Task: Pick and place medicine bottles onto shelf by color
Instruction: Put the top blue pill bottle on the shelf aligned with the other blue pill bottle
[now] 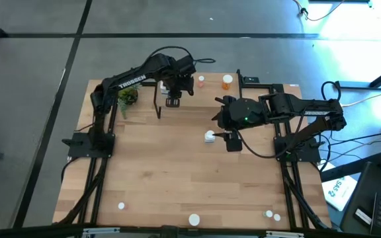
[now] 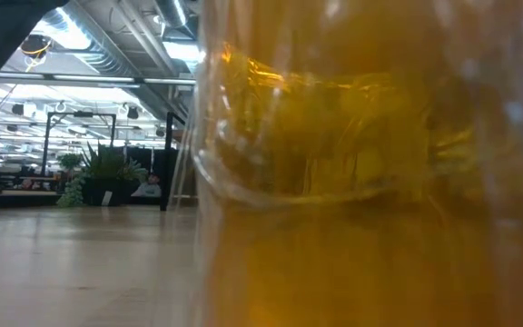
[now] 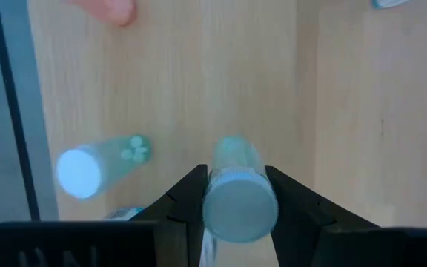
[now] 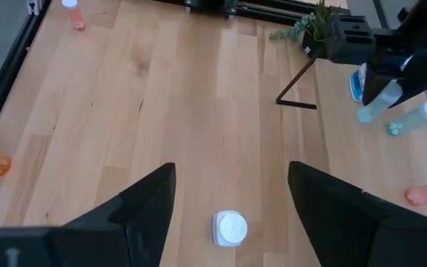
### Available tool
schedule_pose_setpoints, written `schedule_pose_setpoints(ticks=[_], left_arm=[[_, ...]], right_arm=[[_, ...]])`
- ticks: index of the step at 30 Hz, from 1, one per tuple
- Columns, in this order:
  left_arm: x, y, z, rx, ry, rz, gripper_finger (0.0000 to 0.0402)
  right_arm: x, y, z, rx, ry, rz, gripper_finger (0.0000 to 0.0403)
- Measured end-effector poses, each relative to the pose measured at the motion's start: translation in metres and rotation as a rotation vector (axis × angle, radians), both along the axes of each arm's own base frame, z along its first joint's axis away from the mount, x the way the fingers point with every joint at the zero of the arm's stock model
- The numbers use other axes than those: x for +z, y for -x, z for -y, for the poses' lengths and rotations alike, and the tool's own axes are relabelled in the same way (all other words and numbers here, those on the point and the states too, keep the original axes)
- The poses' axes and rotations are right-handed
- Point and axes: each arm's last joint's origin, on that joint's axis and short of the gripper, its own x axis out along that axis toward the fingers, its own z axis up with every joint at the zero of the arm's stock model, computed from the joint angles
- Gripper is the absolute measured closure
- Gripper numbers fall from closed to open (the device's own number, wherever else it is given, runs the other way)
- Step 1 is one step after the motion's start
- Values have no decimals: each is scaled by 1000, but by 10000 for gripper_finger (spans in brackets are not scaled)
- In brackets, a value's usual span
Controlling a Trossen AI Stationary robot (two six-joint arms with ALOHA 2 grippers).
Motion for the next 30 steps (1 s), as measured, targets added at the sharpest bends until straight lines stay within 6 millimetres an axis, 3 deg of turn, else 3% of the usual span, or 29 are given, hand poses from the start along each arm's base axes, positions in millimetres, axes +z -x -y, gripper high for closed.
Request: schedule_pose_setpoints(ticks=[30], left_arm=[[0,3,-4,34,4,-3,292]], right_arm=[[0,0,0,0,0,1,139]])
